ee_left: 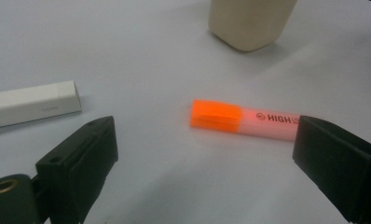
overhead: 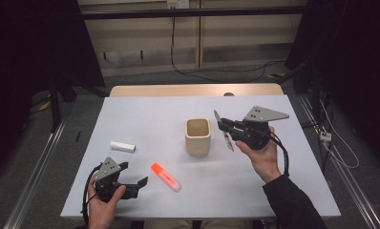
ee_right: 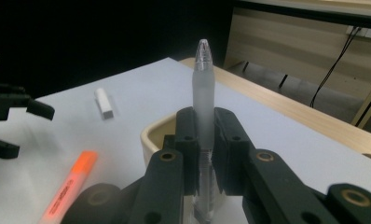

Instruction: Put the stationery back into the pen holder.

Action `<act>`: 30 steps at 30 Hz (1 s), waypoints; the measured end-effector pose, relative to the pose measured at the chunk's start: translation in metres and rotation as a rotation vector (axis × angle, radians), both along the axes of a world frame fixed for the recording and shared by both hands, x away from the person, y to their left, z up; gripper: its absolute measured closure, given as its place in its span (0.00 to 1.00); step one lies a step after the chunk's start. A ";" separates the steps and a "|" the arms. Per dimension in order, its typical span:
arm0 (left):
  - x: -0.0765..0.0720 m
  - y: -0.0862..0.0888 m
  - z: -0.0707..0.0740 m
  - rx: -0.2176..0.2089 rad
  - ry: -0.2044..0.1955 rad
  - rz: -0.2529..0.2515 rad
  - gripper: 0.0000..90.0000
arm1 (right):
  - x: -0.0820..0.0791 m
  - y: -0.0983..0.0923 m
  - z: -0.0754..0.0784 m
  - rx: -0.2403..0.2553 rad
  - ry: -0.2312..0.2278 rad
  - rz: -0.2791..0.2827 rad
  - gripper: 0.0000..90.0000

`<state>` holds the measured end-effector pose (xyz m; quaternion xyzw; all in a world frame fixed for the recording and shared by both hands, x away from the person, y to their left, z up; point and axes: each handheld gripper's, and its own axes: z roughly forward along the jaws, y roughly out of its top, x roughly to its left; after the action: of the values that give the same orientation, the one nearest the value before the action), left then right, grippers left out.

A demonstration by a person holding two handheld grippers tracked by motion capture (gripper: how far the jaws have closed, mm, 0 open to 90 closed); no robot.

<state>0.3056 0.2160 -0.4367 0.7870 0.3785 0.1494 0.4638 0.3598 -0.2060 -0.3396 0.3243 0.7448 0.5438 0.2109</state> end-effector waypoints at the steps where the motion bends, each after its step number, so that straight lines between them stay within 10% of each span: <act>1: 0.000 0.000 0.000 0.000 0.000 0.000 0.07 | 0.002 0.001 0.001 0.002 -0.001 -0.001 0.90; 30: 0.000 0.000 0.000 -0.002 -0.001 -0.004 0.07 | 0.040 0.045 0.017 0.108 -0.073 -0.009 0.90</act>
<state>0.3057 0.2160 -0.4365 0.7872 0.3769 0.1485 0.4649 0.4001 -0.1614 -0.3225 0.3185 0.7047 0.5937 0.2226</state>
